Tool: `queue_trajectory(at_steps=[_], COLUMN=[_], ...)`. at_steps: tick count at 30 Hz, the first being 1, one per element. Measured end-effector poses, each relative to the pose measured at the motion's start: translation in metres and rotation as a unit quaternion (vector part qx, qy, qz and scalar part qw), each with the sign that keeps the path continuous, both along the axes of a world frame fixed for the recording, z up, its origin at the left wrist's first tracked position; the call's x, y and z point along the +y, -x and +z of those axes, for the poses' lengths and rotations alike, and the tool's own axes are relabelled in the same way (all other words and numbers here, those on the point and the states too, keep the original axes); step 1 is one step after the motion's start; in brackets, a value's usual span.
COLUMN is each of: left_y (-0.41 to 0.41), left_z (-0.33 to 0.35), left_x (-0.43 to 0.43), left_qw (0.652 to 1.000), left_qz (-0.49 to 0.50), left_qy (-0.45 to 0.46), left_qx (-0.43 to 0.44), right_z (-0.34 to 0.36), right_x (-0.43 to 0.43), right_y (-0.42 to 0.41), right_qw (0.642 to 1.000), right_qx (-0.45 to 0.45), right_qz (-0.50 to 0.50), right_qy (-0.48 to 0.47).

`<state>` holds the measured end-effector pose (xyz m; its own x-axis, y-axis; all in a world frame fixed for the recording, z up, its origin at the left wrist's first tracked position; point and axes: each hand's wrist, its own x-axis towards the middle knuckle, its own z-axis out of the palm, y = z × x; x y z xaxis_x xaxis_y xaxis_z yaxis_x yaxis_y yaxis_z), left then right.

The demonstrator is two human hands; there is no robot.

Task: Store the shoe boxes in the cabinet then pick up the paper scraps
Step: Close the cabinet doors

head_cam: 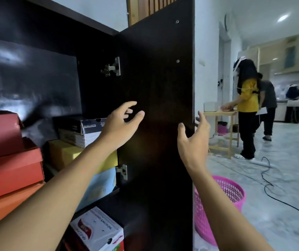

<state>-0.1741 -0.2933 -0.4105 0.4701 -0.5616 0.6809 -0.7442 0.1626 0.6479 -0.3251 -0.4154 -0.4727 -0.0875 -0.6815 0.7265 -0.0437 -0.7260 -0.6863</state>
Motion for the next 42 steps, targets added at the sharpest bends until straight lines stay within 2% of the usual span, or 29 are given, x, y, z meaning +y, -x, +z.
queue_trajectory(at_steps=[2, 8, 11, 14, 19, 22, 25, 31, 37, 42], left_y=[0.022, 0.071, 0.084, 0.083, 0.043, 0.012, -0.018, -0.075, -0.127, -0.161], left_z=[0.002, 0.001, -0.005, -0.012, -0.019, -0.022, -0.022, -0.022, -0.024, -0.026], left_x=[-0.002, 0.007, 0.025, 0.048, 0.098, 0.125, 0.143, 0.158, 0.156, 0.153], left_qw=[0.999, 0.996, 0.995, 0.993, 0.99, 0.986, 0.982, 0.976, 0.964, 0.956], left_qz=[-0.011, -0.023, -0.014, 0.037, 0.095, 0.129, 0.168, 0.195, 0.246, 0.278], left_qy=[-0.007, -0.025, -0.013, 0.036, 0.067, 0.076, 0.067, 0.077, 0.095, 0.088], left_qx=[-0.036, -0.08, -0.093, -0.105, -0.083, -0.071, -0.058, -0.052, -0.029, 0.003], right_z=[0.0, -0.009, -0.015, -0.019, -0.025, -0.032, -0.037, -0.039, -0.037, -0.037], right_x=[-0.002, 0.016, 0.033, 0.058, 0.102, 0.127, 0.148, 0.167, 0.18, 0.184], right_y=[0.006, 0.01, 0.008, -0.006, -0.048, -0.082, -0.121, -0.183, -0.226, -0.259], right_qw=[0.993, 0.975, 0.943, 0.905, 0.871, 0.868, 0.879, 0.89, 0.902, 0.898], right_qx=[0.018, 0.031, 0.071, 0.128, 0.16, 0.171, 0.173, 0.198, 0.263, 0.322], right_qz=[0.108, 0.217, 0.307, 0.375, 0.418, 0.418, 0.386, 0.344, 0.265, 0.209], right_qy=[-0.036, 0.033, 0.105, 0.157, 0.202, 0.208, 0.221, 0.226, 0.217, 0.215])
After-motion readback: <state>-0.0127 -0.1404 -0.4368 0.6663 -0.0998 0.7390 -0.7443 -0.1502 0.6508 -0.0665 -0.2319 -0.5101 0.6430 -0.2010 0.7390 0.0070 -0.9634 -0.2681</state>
